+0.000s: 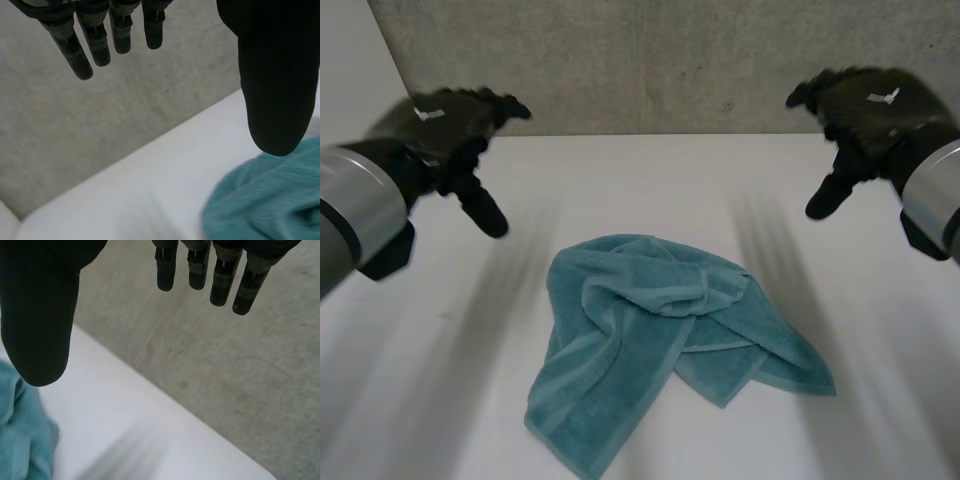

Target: Fold the laundry

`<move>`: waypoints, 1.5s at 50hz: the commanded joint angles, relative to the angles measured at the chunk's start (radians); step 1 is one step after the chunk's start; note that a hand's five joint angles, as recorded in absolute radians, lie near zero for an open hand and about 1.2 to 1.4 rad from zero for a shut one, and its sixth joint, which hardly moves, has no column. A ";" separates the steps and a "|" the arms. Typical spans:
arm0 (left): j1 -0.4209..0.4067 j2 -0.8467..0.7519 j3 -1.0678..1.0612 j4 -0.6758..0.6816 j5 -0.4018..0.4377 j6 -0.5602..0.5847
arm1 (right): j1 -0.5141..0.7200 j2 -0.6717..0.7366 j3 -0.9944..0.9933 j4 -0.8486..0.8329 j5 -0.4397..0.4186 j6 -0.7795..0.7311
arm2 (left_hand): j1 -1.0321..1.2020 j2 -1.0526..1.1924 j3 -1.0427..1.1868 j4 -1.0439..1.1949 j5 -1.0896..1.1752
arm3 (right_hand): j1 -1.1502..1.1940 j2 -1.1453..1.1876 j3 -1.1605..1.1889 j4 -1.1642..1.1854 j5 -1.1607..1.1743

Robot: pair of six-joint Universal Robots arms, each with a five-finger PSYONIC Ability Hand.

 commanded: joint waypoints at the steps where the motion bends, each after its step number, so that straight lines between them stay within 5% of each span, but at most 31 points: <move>1: -0.048 -0.021 -0.131 0.028 -0.023 -0.177 | 0.028 0.114 0.032 0.010 0.017 -0.137 | 0.011 0.006 -0.010 0.001 -0.008 | -0.035 -0.046 -0.041 -0.059 -0.057; 11: -0.258 -0.212 -0.236 0.385 -0.108 -0.281 | 0.011 0.270 0.072 -0.028 0.031 -0.093 | 0.052 0.048 0.031 0.042 0.033 | -0.035 -0.046 -0.041 -0.059 -0.057; 25: -0.331 -0.580 -0.013 0.436 -0.199 -0.189 | -0.066 0.494 0.078 -0.177 -0.164 0.272 | 0.084 0.080 0.063 0.074 0.065 | -0.035 -0.046 -0.041 -0.059 -0.057; 29: -0.331 -0.630 0.027 0.453 -0.201 -0.166 | -0.064 0.546 0.049 -0.196 -0.158 0.294 | 0.362 0.358 0.341 0.352 0.343 | 0.033 0.023 0.028 0.009 0.012; 32: -0.328 -0.636 0.032 0.517 -0.202 -0.162 | -0.055 0.563 0.038 -0.205 -0.147 0.295 | 0.963 0.959 0.942 0.953 0.944 | 0.225 0.214 0.219 0.200 0.203; 33: -0.326 -0.634 0.030 0.535 -0.202 -0.162 | -0.053 0.578 0.025 -0.222 -0.124 0.295 | 1.125 1.120 1.104 1.115 1.106 | 0.876 0.865 0.870 0.852 0.854; 36: -0.311 -0.608 0.025 0.595 -0.207 -0.157 | -0.052 0.580 0.003 -0.255 -0.083 0.294 | 1.193 1.189 1.173 1.183 1.174 | 1.186 1.175 1.180 1.162 1.164; 42: -0.207 -0.443 0.056 0.632 -0.188 -0.117 | -0.053 0.491 -0.132 -0.306 0.012 0.272 | 1.193 1.189 1.173 1.183 1.174 | 1.186 1.176 1.181 1.162 1.165; 52: -0.055 -0.280 0.182 0.629 -0.073 -0.113 | -0.047 0.326 -0.255 -0.395 0.020 0.305 | 1.193 1.189 1.173 1.183 1.174 | 1.186 1.176 1.181 1.162 1.165; 61: 0.039 -0.249 0.041 0.594 0.016 -0.159 | -0.018 0.214 -0.008 -0.426 -0.021 0.285 | 1.193 1.189 1.173 1.183 1.174 | 1.186 1.176 1.181 1.162 1.165; 67: 0.128 -0.260 -0.106 0.537 0.092 -0.160 | -0.011 0.221 0.193 -0.407 -0.125 0.190 | 1.193 1.189 1.173 1.183 1.174 | 1.186 1.176 1.181 1.162 1.165; 75: 0.163 -0.283 -0.280 0.413 0.112 -0.143 | -0.017 0.307 0.287 -0.444 -0.143 0.050 | 1.109 1.105 1.088 1.099 1.090 | 1.186 1.176 1.181 1.162 1.165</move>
